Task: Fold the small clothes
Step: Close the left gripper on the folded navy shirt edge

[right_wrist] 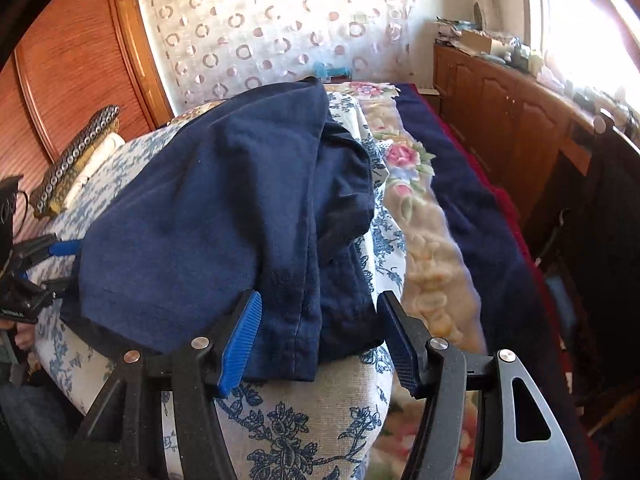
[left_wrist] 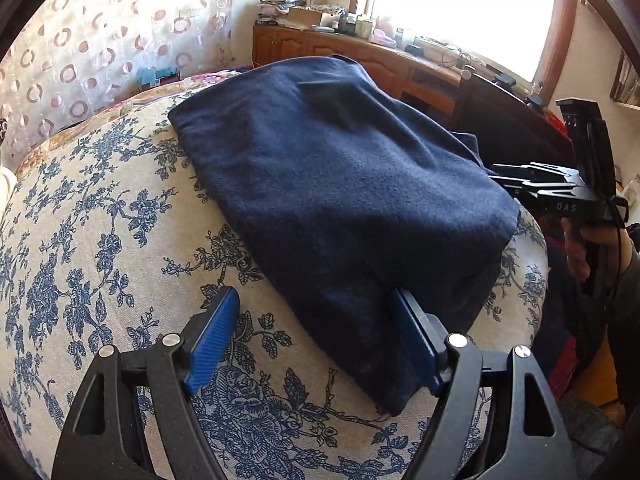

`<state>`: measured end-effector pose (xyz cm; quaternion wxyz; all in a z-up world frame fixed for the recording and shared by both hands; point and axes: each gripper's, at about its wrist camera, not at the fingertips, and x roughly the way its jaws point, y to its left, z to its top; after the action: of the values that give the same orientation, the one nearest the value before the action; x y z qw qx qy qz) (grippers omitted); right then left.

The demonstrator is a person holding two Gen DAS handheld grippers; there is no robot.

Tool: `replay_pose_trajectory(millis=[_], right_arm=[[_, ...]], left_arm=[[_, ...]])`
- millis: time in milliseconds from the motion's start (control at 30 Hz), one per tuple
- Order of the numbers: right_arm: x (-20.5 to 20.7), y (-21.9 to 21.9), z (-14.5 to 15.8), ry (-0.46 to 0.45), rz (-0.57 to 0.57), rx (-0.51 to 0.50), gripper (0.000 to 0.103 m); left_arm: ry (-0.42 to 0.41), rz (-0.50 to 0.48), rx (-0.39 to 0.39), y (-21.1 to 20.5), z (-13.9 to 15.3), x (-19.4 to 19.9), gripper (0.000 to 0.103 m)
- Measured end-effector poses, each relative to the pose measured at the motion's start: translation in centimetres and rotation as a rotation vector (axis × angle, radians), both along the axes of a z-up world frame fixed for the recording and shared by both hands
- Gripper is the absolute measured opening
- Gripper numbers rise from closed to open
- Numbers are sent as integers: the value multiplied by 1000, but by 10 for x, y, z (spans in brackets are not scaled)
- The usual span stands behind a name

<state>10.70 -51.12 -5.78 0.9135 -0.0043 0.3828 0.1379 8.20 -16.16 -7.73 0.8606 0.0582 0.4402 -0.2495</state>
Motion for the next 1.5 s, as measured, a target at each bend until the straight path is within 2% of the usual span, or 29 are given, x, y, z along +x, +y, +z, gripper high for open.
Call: replay_pose_trajectory(millis=[100,167,300,333,367,400,500,567,667,867,967,1167,1300,1500], right_arm=[[-2,3,0,-13,4,-38,52],[-2,6,-2,-15,9,-46,47],[-2,9,-3,-2,28,-50,37],[-2,9,-2,5,37,-41,30],[-3,10,-2,11,48,-36,27],[-3,10,-1,12,51,-45,27],[-2,9,-1,22,67,-37,20],[-2,7,0,20,69,-32,11],[-7,3,7,-14,70,10,10],[-18,-12,37,-155,35,135,9],[-12,-11,52,-208,45,148,9],[35,-4,86,-284,74,160,9],[80,7,98,-304,78,141,9],[135,27,78,-246,87,111,9]], left_arm=[[-1,-15,-5,-1,1,-3,67],[5,-28,-13,-2,2,-5,55],[8,-56,-15,-3,3,-12,48],[9,-62,-14,-3,3,-13,47],[11,-65,-17,-2,4,-14,44],[16,-67,-23,-1,4,-15,42],[30,-76,-47,0,4,-16,32],[33,-75,-58,1,4,-15,25],[37,-66,-76,5,6,-14,15],[-35,-45,-158,15,33,-11,11],[-79,-28,-191,20,52,-1,10],[-158,13,-208,27,86,48,10],[-156,74,-196,37,87,93,10],[-93,119,-170,45,63,143,10]])
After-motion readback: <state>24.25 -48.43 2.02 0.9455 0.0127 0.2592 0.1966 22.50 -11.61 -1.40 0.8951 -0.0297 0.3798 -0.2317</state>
